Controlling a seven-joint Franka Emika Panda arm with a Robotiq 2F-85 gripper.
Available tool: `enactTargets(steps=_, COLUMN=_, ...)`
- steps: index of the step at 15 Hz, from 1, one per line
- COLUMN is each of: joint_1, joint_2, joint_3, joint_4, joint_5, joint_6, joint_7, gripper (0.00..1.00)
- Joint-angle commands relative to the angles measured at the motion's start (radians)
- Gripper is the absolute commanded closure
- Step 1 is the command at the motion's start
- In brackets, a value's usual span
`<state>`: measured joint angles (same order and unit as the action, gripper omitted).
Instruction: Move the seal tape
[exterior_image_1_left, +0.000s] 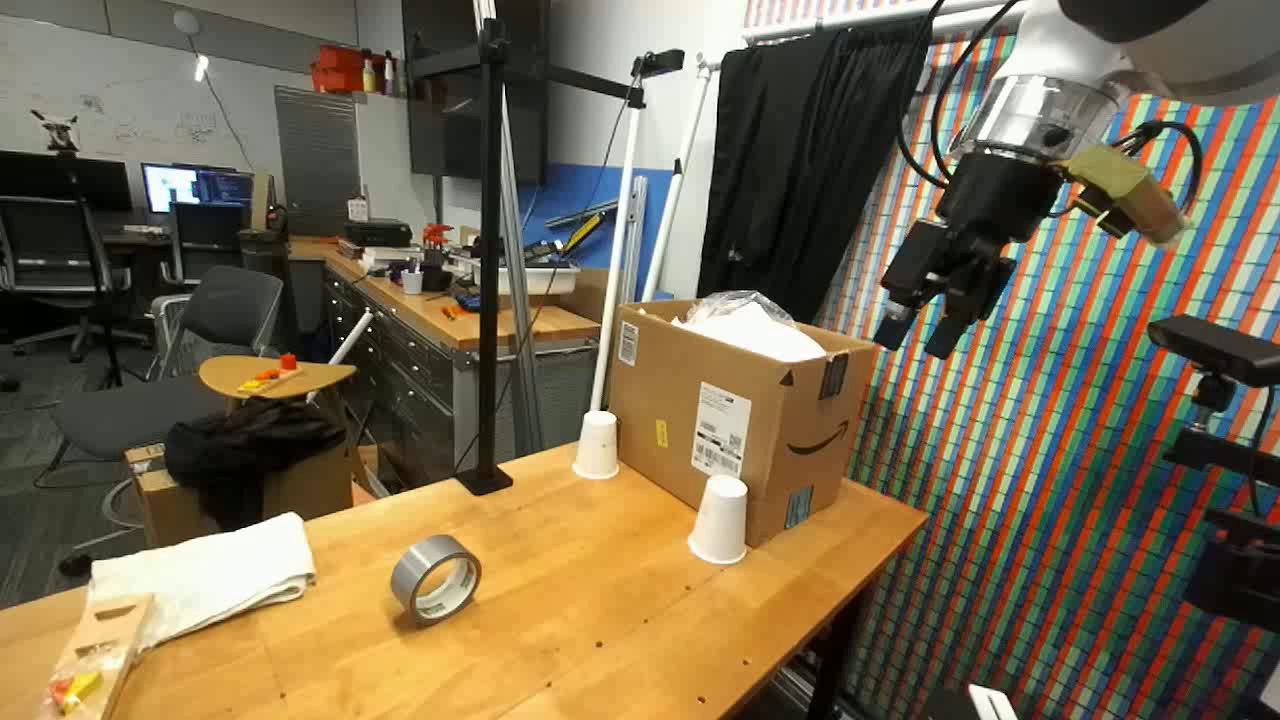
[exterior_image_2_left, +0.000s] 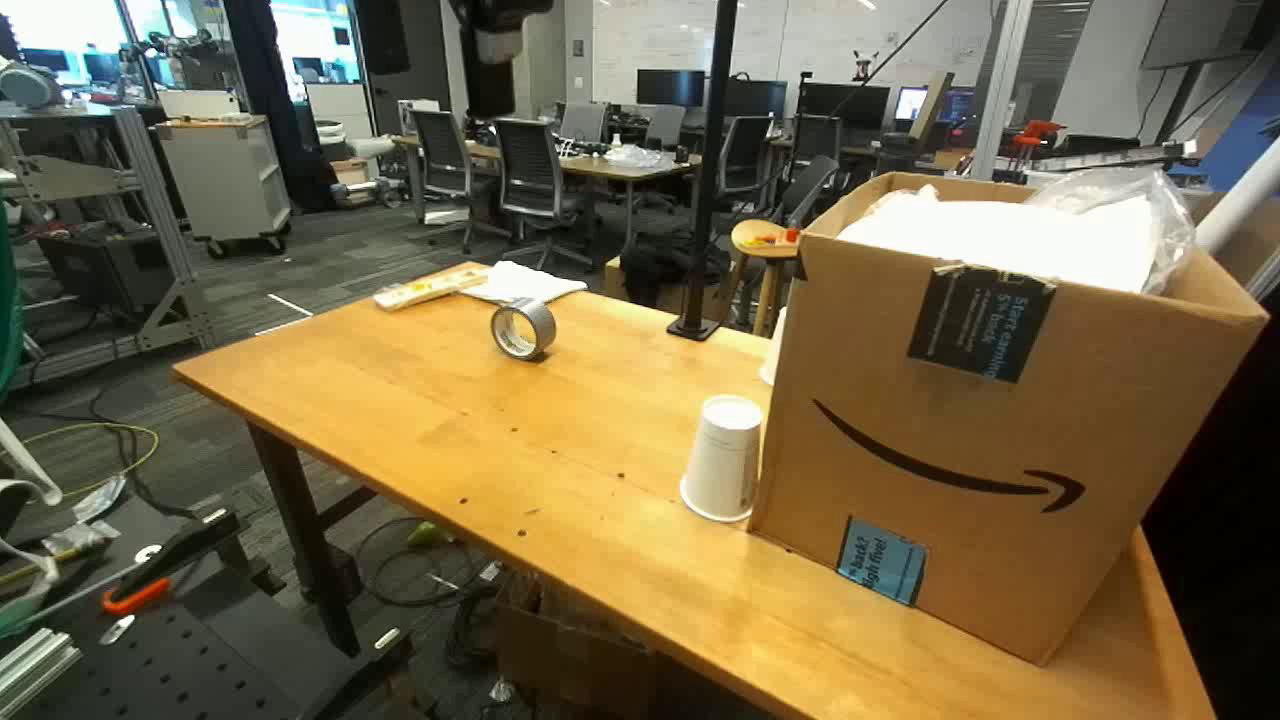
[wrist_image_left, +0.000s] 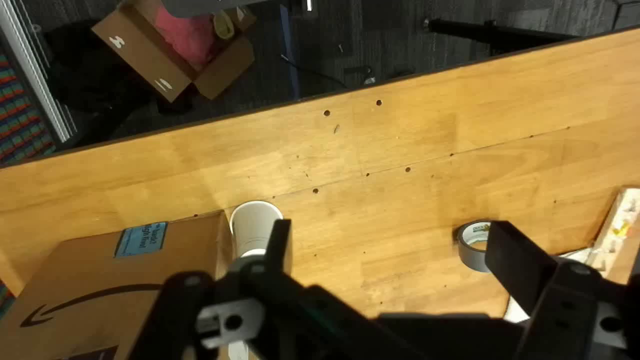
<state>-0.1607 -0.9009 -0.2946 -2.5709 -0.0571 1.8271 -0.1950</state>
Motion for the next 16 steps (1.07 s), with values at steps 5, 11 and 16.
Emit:
enactTargets(steps=5, joint_1=-0.007, joint_2=-0.002, joint_3=0.005, joint_4=0.007, joint_5=0.005, joint_6=-0.001, joint_7=-0.005, gripper=0.0)
enactTargets(steps=11, joint_1=0.006, joint_2=-0.006, joint_3=0.02, joint_4=-0.022, joint_5=0.017, joint_6=0.014, joint_7=-0.001, gripper=0.0)
enactTargets(steps=16, joint_1=0.048, joint_2=0.014, joint_3=0.071, joint_4=-0.067, joint_5=0.041, joint_6=0.049, joint_7=0.015, gripper=0.0)
